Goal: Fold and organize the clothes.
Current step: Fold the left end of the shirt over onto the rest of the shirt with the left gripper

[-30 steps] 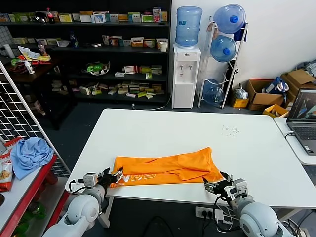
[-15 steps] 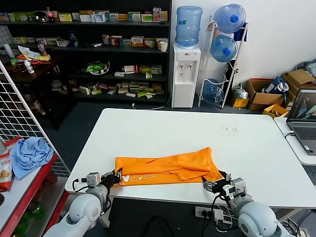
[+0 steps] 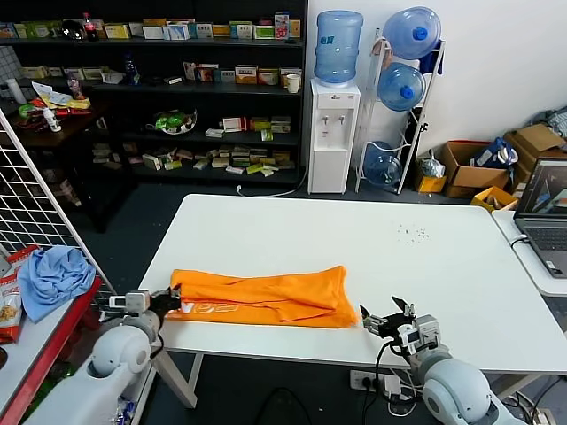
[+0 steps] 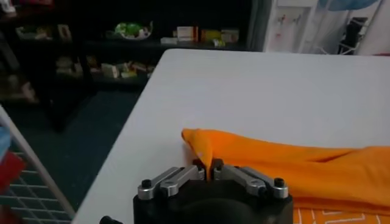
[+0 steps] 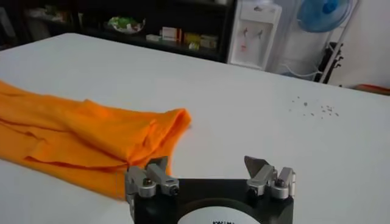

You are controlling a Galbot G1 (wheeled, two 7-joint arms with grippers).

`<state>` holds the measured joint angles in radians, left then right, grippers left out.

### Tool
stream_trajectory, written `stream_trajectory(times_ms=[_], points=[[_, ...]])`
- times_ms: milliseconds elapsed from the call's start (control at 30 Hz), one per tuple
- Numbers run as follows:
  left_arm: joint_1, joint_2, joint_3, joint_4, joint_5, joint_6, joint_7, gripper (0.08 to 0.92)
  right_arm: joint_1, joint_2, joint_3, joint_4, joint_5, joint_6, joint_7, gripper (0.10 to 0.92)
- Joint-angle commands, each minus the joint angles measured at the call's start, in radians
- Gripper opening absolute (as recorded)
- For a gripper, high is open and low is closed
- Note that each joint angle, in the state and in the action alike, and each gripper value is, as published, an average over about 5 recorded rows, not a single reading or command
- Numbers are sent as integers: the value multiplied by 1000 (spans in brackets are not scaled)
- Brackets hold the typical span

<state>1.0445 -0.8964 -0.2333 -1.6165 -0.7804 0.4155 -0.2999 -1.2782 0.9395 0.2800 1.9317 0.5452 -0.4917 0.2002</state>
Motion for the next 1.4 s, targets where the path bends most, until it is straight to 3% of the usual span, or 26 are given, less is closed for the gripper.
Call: stream_trajectory(times_ms=[33, 167, 333, 467, 600, 933, 1400], points=[[-53, 147, -61, 109, -4, 12, 4, 130, -1, 15, 2, 3, -23, 32, 6, 823], [-45, 156, -82, 91, -18, 9, 10, 130, -6, 12, 5, 7, -22, 32, 9, 823], [-20, 141, -59, -55, -74, 16, -31, 130, -14, 20, 10, 11, -29, 34, 14, 823], [-33, 70, 16, -188, -117, 29, -92, 130, -33, 30, 18, 9, -69, 54, 15, 823], [-65, -30, 115, -243, -134, 43, -156, 130, -61, 36, 53, 6, -139, 109, 22, 823], [-120, -194, 315, -248, -149, 50, -264, 130, -109, 72, 158, -8, -194, 191, 25, 823], [-213, -360, 421, -128, -147, 34, -301, 130, -128, 76, 166, -22, -251, 199, 17, 823]])
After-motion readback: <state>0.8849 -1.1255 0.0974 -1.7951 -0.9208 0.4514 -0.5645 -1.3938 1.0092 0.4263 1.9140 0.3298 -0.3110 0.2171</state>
